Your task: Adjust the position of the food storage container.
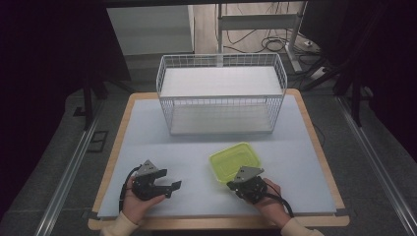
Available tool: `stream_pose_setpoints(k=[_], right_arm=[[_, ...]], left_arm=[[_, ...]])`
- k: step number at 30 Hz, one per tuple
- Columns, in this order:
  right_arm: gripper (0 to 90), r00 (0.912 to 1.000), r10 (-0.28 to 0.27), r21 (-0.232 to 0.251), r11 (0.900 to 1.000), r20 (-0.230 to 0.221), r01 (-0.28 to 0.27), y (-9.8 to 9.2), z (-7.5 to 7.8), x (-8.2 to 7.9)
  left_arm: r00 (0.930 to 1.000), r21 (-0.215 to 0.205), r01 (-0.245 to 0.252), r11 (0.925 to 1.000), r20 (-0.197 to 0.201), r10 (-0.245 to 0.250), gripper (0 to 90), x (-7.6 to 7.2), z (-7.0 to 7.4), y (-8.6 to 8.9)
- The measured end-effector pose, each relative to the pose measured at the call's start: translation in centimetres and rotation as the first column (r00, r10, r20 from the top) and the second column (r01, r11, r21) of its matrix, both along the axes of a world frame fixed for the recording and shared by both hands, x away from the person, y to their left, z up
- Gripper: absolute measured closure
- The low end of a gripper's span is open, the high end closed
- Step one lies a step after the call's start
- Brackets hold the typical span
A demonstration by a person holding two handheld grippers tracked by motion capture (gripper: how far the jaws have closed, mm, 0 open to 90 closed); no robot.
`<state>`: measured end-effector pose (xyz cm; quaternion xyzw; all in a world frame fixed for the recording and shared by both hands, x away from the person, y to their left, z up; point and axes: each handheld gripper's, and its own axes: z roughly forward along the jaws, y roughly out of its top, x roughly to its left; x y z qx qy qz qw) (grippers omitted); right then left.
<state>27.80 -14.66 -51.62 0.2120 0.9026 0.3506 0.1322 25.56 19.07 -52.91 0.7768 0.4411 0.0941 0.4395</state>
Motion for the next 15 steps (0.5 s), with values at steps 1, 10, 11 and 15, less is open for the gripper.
stream_pose_setpoints(k=[1, 10, 11, 15], right_arm=[[89.9, 1.0000, -0.005, 0.000, 1.000, 0.002, 0.005, 0.2, 0.0, 0.0], [89.9, 0.9991, -0.032, -0.004, 0.999, 0.026, 0.032, 2.2, -0.6, 0.5], [89.9, 0.9991, -0.034, -0.004, 0.999, 0.024, 0.034, 2.4, -0.6, 0.5], [89.9, 0.9988, -0.043, 0.000, 0.999, 0.025, 0.043, 2.8, -0.6, 0.7]], left_arm=[[1.0000, 0.000, 0.000, 1.0000, 0.000, 0.000, 22.7, 0.0, 0.0, 0.0], [1.0000, 0.000, 0.002, 1.0000, -0.004, -0.002, 22.7, 0.0, 0.0, 0.0], [1.0000, 0.000, 0.003, 1.0000, -0.005, -0.003, 22.7, 0.0, 0.0, 0.0], [1.0000, -0.001, 0.004, 1.0000, -0.005, -0.004, 22.7, 0.0, -0.1, 0.0]])
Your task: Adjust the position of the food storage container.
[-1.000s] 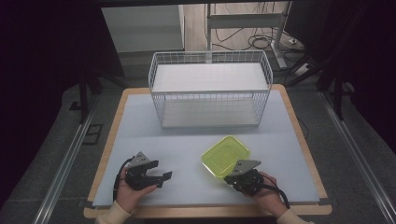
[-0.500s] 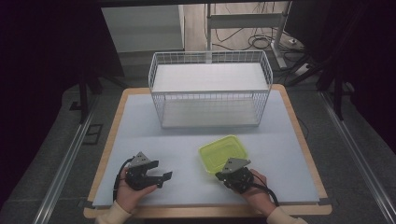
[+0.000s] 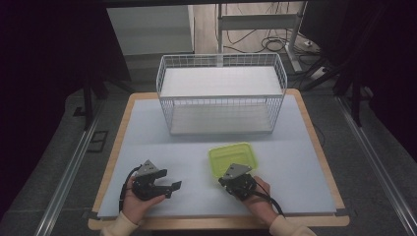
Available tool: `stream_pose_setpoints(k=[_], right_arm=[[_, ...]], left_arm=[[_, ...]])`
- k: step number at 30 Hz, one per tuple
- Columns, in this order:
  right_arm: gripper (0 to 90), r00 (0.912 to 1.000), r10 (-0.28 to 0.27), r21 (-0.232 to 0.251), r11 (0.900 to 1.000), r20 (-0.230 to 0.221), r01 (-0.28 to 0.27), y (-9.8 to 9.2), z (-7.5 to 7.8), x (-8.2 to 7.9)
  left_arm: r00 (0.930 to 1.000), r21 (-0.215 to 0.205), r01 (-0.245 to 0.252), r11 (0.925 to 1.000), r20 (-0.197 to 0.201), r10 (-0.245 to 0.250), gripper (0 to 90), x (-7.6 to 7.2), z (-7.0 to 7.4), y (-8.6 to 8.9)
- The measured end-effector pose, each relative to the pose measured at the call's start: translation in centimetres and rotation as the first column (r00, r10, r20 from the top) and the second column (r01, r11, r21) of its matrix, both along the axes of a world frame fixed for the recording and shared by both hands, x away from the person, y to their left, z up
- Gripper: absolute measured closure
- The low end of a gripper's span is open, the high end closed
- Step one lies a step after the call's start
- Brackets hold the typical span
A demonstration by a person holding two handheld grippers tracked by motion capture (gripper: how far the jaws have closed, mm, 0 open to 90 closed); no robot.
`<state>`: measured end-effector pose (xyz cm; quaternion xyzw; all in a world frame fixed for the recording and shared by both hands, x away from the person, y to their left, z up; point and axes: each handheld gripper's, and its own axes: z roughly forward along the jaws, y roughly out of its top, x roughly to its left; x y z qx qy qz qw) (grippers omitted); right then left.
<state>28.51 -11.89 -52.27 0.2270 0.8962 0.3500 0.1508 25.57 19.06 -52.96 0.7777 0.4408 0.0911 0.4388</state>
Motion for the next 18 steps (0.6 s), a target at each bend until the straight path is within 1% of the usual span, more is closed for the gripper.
stream_pose_setpoints(k=[5, 8, 13, 18], right_arm=[[89.9, 1.0000, 0.003, 0.005, 1.000, -0.003, -0.003, 0.08, -0.04, 0.06], [89.8, 0.9999, 0.010, 0.019, 1.000, -0.006, -0.010, -0.04, 0.16, -0.06], [89.9, 0.9999, -0.001, 0.027, 1.000, -0.012, 0.001, -0.10, 0.21, 0.12], [89.9, 1.0000, -0.007, 0.028, 1.000, 0.002, 0.007, 0.43, 0.05, 0.36]], left_arm=[[1.0000, 0.001, 0.003, 1.0000, -0.002, -0.003, 22.7, 0.01, -0.01, -0.04], [1.0000, 0.001, 0.001, 1.0000, -0.001, -0.001, 22.7, 0.02, 0.00, -0.02], [1.0000, 0.003, 0.002, 1.0000, -0.003, -0.002, 22.7, 0.05, -0.06, -0.09], [1.0000, 0.006, 0.001, 1.0000, -0.003, -0.001, 22.7, 0.08, -0.07, -0.18]])
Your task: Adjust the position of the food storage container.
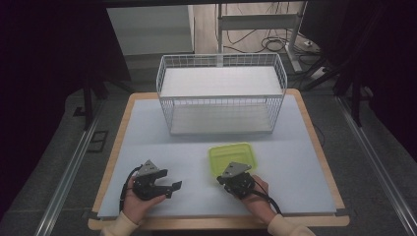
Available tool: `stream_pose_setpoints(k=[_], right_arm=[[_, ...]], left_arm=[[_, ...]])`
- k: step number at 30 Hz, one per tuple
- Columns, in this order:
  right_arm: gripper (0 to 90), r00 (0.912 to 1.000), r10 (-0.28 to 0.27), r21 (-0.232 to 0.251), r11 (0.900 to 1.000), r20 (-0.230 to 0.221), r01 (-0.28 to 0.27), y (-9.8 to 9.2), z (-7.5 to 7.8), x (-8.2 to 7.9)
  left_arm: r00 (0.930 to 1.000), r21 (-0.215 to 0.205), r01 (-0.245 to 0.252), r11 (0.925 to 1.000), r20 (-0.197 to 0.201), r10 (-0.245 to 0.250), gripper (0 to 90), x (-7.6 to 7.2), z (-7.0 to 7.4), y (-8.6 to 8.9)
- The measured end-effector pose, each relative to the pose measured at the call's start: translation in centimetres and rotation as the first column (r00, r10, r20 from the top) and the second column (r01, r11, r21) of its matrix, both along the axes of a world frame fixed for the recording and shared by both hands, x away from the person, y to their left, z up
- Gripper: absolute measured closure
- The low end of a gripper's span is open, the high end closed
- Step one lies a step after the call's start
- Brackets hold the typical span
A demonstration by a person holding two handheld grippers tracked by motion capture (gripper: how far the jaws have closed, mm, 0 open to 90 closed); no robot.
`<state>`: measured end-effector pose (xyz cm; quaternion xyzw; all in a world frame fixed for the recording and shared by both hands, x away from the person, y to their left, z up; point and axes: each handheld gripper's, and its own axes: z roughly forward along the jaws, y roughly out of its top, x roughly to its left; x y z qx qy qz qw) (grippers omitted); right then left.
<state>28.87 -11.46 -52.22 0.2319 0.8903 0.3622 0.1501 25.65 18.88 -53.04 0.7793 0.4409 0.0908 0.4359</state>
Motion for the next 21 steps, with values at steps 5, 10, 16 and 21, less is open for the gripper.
stream_pose_setpoints(k=[5, 10, 16, 21], right_arm=[[89.9, 0.9999, -0.009, 0.000, 1.000, 0.015, 0.009, 0.6, -0.1, 0.4], [89.9, 0.9999, -0.006, 0.003, 1.000, 0.012, 0.006, 0.6, 0.0, 0.2], [89.9, 0.9986, 0.046, 0.055, 0.997, 0.024, -0.048, -0.7, 1.3, -1.5], [89.8, 0.9991, 0.012, 0.142, 0.990, 0.040, -0.018, -4.0, 3.7, -2.6]], left_arm=[[1.0000, 0.000, 0.001, 1.0000, 0.000, -0.001, 22.7, 0.0, 0.0, 0.0], [1.0000, -0.004, 0.001, 1.0000, -0.001, -0.001, 22.7, 0.0, 0.0, 0.1], [1.0000, -0.011, 0.001, 0.9999, 0.000, -0.001, 22.6, 0.0, 0.1, 0.2], [0.9998, -0.049, -0.006, 0.9988, -0.020, 0.005, 22.2, 0.0, 0.2, 0.3]])
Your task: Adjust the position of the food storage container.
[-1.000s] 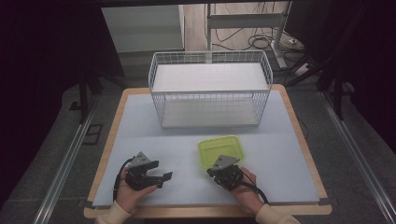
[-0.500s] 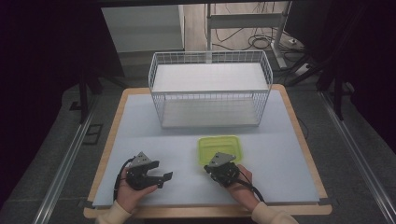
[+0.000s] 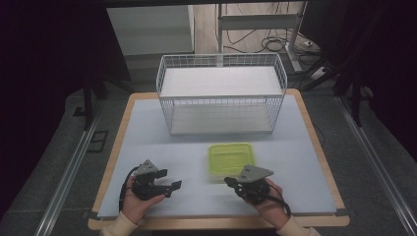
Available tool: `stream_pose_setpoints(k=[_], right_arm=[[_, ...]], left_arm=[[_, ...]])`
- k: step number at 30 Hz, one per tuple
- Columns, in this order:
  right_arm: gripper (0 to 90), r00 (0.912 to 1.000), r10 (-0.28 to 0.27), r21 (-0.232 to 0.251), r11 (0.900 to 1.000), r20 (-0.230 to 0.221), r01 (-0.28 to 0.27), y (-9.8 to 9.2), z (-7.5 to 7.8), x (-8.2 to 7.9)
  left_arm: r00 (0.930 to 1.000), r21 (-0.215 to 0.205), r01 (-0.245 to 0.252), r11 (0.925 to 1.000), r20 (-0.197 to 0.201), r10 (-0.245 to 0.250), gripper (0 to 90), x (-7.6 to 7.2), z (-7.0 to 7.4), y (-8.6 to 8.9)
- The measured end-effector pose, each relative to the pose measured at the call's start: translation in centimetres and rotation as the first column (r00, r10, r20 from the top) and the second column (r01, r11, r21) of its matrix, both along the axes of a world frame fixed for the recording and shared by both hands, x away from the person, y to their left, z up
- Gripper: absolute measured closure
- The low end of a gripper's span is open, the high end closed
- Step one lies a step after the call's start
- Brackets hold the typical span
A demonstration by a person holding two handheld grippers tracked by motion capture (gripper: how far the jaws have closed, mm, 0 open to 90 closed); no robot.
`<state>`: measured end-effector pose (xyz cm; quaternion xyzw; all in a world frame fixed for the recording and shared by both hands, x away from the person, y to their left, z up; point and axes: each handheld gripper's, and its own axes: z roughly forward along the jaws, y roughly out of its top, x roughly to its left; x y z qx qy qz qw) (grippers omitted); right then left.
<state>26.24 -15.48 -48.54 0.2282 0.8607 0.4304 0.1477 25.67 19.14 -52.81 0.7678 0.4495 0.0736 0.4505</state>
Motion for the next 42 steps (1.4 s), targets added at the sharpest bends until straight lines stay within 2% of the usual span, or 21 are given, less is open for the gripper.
stream_pose_setpoints(k=[3, 5, 8, 11, 13, 15, 18, 20, 23, 24, 25, 27, 31, 37, 39, 42], right_arm=[[89.5, 0.9982, -0.060, 0.048, 0.997, -0.007, 0.061, -2.4, 1.0, 0.5], [88.6, 0.9945, -0.102, 0.086, 0.991, -0.022, 0.104, -4.2, 1.4, 1.0], [88.1, 0.9885, -0.150, 0.093, 0.984, -0.023, 0.151, -6.1, 1.5, 1.6], [86.8, 0.9800, -0.191, 0.114, 0.974, -0.055, 0.197, -7.6, 1.2, 2.4], [81.7, 0.9775, -0.200, 0.127, 0.970, -0.068, 0.207, -8.2, 1.1, 2.9], [68.1, 0.9794, -0.188, 0.132, 0.972, -0.073, 0.197, -8.3, 1.0, 3.1], [58.3, 0.9823, -0.177, 0.140, 0.973, -0.061, 0.184, -8.3, 1.0, 3.3], [48.4, 0.9832, -0.162, 0.157, 0.972, -0.085, 0.174, -8.4, 1.0, 3.7], [40.5, 0.9726, -0.191, 0.188, 0.959, -0.133, 0.214, -8.5, 1.1, 4.6], [38.3, 0.9671, -0.197, 0.194, 0.954, -0.161, 0.226, -8.4, 1.3, 5.0], [35.7, 0.9623, -0.200, 0.195, 0.952, -0.185, 0.235, -8.4, 1.5, 5.4], [30.8, 0.9571, -0.208, 0.181, 0.952, -0.202, 0.245, -8.3, 1.8, 6.0], [30.0, 0.9421, -0.225, 0.168, 0.948, -0.249, 0.270, -7.8, 2.6, 7.1], [32.4, 0.9343, -0.232, 0.144, 0.950, -0.271, 0.277, -7.4, 2.3, 7.7], [33.9, 0.9294, -0.237, 0.147, 0.947, -0.283, 0.286, -7.4, 2.3, 7.8], [36.1, 0.9295, -0.232, 0.154, 0.946, -0.286, 0.284, -7.5, 2.3, 7.8]], left_arm=[[1.0000, -0.013, -0.003, 0.9999, -0.004, 0.003, 22.5, 0.0, 0.2, -0.1], [1.0000, -0.017, -0.007, 0.9998, -0.003, 0.007, 22.7, 0.0, 0.3, -0.1], [0.9996, -0.014, -0.026, 0.9996, -0.010, 0.026, 23.1, 0.2, 0.6, -0.2], [0.9989, -0.015, -0.042, 0.9990, -0.022, 0.042, 23.7, 0.5, 0.9, -0.3], [0.9990, -0.018, -0.040, 0.9990, -0.023, 0.039, 24.0, 0.7, 1.2, -0.4], [0.9992, -0.018, -0.034, 0.9993, -0.023, 0.033, 24.0, 0.8, 1.5, -0.6], [0.9993, -0.032, -0.028, 0.9991, -0.026, 0.027, 24.0, 1.0, 2.0, -0.6], [0.9990, -0.050, -0.027, 0.9984, -0.038, 0.025, 24.0, 1.3, 2.3, -0.6], [0.9985, -0.077, -0.030, 0.9966, -0.049, 0.027, 24.1, 1.7, 3.0, -0.9], [0.9986, -0.081, -0.028, 0.9963, -0.047, 0.025, 24.1, 1.8, 3.3, -1.0], [0.9986, -0.080, -0.029, 0.9963, -0.047, 0.025, 24.1, 2.0, 3.5, -1.2], [0.9984, -0.079, -0.026, 0.9965, -0.052, 0.022, 24.1, 2.4, 3.9, -1.6], [0.9973, -0.078, -0.022, 0.9967, -0.072, 0.016, 24.1, 3.3, 4.4, -2.3], [0.9956, -0.105, -0.017, 0.9943, -0.094, 0.007, 24.1, 4.5, 4.6, -3.7], [0.9947, -0.111, -0.013, 0.9937, -0.103, 0.002, 24.2, 4.9, 4.5, -4.2], [0.9931, -0.112, -0.002, 0.9937, -0.116, -0.011, 24.4, 5.5, 4.2, -5.1]])
